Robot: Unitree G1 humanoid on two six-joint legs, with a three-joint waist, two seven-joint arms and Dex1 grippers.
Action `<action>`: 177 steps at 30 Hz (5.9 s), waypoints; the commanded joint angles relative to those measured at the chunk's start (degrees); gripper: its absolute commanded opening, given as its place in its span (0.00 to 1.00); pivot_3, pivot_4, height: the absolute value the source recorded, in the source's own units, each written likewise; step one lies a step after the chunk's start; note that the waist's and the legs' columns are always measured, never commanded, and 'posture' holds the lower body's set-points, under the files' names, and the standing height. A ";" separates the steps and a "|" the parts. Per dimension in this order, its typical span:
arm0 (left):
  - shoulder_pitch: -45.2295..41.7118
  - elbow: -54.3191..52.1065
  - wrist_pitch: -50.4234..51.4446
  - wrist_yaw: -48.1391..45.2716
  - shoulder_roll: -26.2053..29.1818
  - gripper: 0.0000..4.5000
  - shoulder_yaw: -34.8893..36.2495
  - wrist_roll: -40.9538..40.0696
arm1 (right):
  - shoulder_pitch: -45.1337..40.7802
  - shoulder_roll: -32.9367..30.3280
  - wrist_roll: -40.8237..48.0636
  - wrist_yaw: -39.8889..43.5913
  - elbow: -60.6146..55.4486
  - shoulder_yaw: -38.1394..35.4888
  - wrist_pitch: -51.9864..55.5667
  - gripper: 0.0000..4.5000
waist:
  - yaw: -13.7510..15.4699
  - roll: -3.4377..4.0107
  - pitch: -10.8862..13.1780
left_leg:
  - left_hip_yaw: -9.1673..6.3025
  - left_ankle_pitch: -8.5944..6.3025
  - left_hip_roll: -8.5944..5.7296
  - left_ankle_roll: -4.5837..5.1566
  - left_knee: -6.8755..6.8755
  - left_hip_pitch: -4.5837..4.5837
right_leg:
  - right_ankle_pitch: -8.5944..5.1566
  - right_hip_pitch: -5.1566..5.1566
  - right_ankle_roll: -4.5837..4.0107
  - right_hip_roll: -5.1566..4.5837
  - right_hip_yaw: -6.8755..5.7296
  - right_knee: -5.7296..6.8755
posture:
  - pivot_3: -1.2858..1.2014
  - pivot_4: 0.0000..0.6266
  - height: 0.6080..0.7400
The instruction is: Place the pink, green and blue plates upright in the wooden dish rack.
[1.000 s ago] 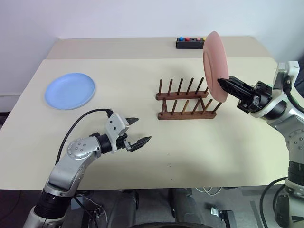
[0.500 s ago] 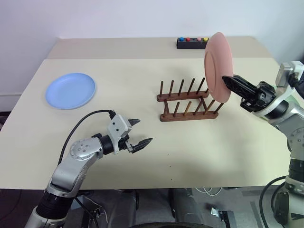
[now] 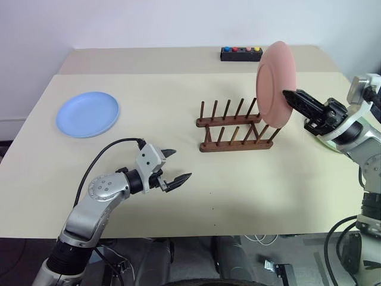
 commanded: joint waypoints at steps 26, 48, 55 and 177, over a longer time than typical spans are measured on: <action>-0.52 0.91 -2.35 1.40 -0.19 1.00 2.74 0.88 | 6.99 -2.46 -14.43 -8.67 -5.56 -7.58 -17.65 0.99 | 0.00 0.06 0.00 | 0.00 0.00 0.00 0.00 -0.03 -0.01 | 0.00 -0.01 0.00 0.00 0.00 -0.01 | 0.52 0.24 1.00; -3.69 1.36 -3.77 -5.89 -1.51 1.00 -3.39 -0.12 | -0.45 -13.64 -60.42 -17.37 44.45 18.18 -47.52 0.99 | -0.87 0.29 -0.06 | 0.15 0.00 -0.01 -0.01 0.01 0.11 | -0.01 0.07 -0.02 -0.01 0.13 -0.03 | 0.52 0.24 1.00; -3.07 0.62 -3.44 -4.84 -1.51 1.00 -2.97 -0.21 | -4.31 -13.24 -61.82 -17.97 51.59 19.52 -51.31 0.36 | -0.98 0.28 -0.07 | 0.13 0.00 -0.02 0.00 0.01 0.10 | -0.01 0.11 -0.01 -0.01 0.13 -0.05 | 0.52 0.24 1.00; -28.28 48.99 2.85 47.31 4.15 1.00 32.96 11.72 | -7.47 9.59 -49.17 -10.09 -22.53 37.99 -33.35 0.98 | -1.01 0.23 0.01 | -0.11 0.00 -0.04 0.01 -0.04 -0.04 | 0.02 -0.13 0.03 -0.01 -0.08 0.05 | 0.52 0.24 1.00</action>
